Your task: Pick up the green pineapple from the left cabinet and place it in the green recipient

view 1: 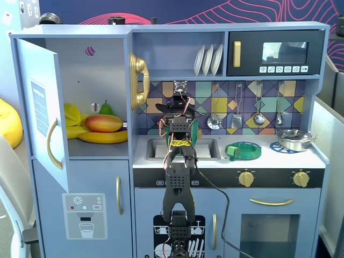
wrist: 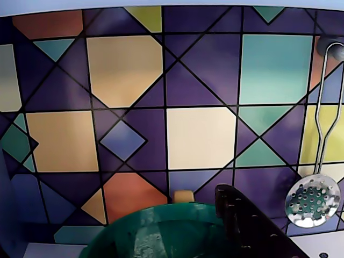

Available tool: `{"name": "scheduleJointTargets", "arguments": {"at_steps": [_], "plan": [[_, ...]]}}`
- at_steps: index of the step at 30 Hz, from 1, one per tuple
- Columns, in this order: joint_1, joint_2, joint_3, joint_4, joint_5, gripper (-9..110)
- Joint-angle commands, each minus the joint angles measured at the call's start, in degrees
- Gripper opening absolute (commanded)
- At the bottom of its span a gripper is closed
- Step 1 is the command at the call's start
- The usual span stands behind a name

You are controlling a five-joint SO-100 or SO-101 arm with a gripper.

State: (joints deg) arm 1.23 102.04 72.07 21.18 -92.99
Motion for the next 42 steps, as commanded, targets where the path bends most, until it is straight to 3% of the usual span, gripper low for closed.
{"name": "scheduleJointTargets", "arguments": {"at_steps": [1, 8, 15, 23, 26, 32, 35, 42], "plan": [[-1.2, 8.6, 2.7, -0.1, 0.6, 50], [-2.9, 37.2, 34.3, 5.4, 1.0, 47], [-3.1, 63.2, 62.0, 21.7, 0.9, 43], [-1.9, 76.8, 86.7, 29.4, 3.9, 40], [-2.3, 79.4, 91.9, 32.2, 8.3, 39], [-1.7, 80.0, 99.1, 38.9, 7.2, 34], [-3.0, 80.0, 99.6, 46.9, 8.3, 23], [-5.4, 80.0, 99.7, 63.9, 4.1, 12]]}}
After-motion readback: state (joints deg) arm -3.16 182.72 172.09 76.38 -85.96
